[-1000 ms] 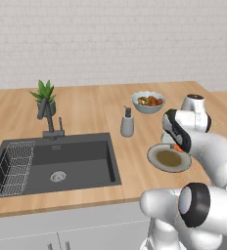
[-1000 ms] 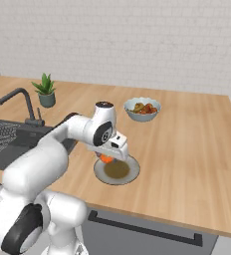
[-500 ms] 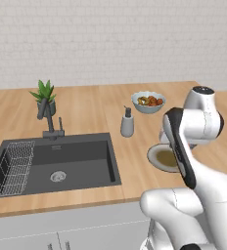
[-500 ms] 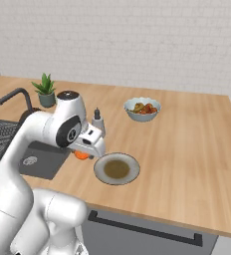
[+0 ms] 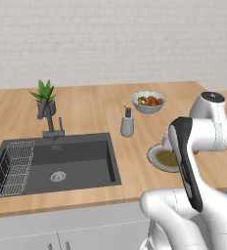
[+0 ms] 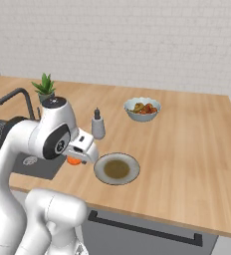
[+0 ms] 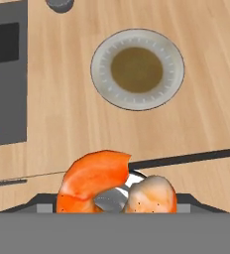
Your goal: Pick up the knife from the drawer and place it on the cutting board. Then place the meat from the plate to the cutting board.
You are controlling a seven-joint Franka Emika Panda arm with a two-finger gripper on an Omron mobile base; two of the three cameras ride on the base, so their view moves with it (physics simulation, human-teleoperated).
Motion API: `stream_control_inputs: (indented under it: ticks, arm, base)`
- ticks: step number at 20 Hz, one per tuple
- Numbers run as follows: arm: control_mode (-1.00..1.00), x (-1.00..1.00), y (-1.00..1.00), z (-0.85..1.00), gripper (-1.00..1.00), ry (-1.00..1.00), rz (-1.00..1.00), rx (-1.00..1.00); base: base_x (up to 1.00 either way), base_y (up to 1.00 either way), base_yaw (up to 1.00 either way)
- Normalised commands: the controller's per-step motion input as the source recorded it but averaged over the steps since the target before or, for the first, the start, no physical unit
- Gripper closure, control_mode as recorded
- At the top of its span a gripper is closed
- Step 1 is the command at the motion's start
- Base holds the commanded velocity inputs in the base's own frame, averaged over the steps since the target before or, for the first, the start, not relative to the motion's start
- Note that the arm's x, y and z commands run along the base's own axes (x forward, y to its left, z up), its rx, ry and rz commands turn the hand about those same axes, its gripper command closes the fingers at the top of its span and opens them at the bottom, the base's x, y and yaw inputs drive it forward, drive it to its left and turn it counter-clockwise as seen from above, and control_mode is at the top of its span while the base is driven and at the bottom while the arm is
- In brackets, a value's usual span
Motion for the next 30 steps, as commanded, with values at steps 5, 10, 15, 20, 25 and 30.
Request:
stream_control_inputs:
  ticks: [5, 10, 15, 20, 25, 30]
  arm:
    - [-1.00, 0.00, 0.00, 0.00, 1.00, 0.00, 0.00, 0.00]
    - [1.00, -0.01, 0.00, 0.00, 1.00, 0.00, 0.00, 0.00]
    - [1.00, 0.00, 0.00, 0.00, 1.00, 0.00, 0.00, 0.00]
    - [1.00, 0.00, 0.00, 0.00, 1.00, 0.00, 0.00, 0.00]
    - [1.00, 0.00, 0.00, 0.00, 1.00, 0.00, 0.00, 0.00]
    - [1.00, 0.00, 0.00, 0.00, 1.00, 0.00, 0.00, 0.00]
  base:
    - [0.00, 0.00, 0.00]
    - [-0.16, 0.03, 0.00]
    - [-0.95, 0.45, 0.02]
    - [-0.96, 0.67, 0.21]
    - [-0.37, 1.00, 0.59]
    - [0.00, 0.97, 0.72]
